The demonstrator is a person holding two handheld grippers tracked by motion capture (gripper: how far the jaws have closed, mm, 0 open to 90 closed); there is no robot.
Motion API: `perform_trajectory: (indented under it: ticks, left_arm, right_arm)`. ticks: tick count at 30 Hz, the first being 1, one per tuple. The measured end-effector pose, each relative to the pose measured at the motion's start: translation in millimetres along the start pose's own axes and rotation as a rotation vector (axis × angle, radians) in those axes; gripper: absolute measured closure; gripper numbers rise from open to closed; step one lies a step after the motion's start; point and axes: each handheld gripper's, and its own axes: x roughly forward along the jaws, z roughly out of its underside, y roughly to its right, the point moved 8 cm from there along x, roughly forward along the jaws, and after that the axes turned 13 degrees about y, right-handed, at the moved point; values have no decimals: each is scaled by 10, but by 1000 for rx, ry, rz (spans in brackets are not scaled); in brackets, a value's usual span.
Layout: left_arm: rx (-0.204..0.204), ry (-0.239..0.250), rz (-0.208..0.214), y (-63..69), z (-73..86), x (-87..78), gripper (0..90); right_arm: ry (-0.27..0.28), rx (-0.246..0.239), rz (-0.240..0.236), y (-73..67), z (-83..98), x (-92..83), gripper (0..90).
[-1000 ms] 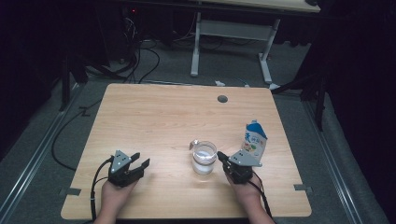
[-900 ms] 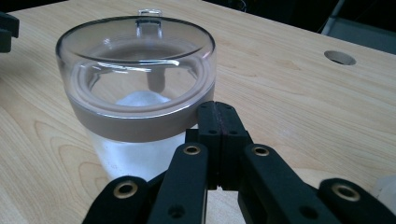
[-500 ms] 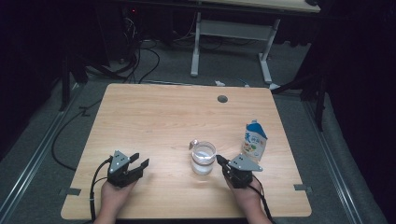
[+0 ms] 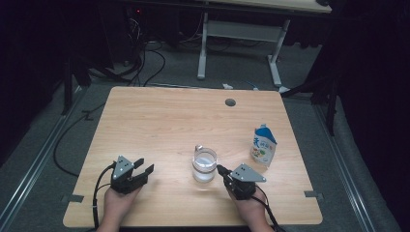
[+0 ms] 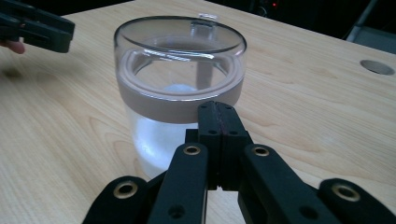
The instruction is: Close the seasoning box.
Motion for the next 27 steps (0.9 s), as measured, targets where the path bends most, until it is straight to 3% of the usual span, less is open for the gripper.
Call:
perform_trajectory:
  ticks: [13, 27]
  left_arm:
    - [-2, 0, 2, -6, 1, -9, 501]
    - [-3, 0, -1, -25, 3, -24, 502]
  right_arm:
    - [6, -14, -65, -260, -44, 90, 900]
    - [5, -25, -60, -242, -55, 80, 899]
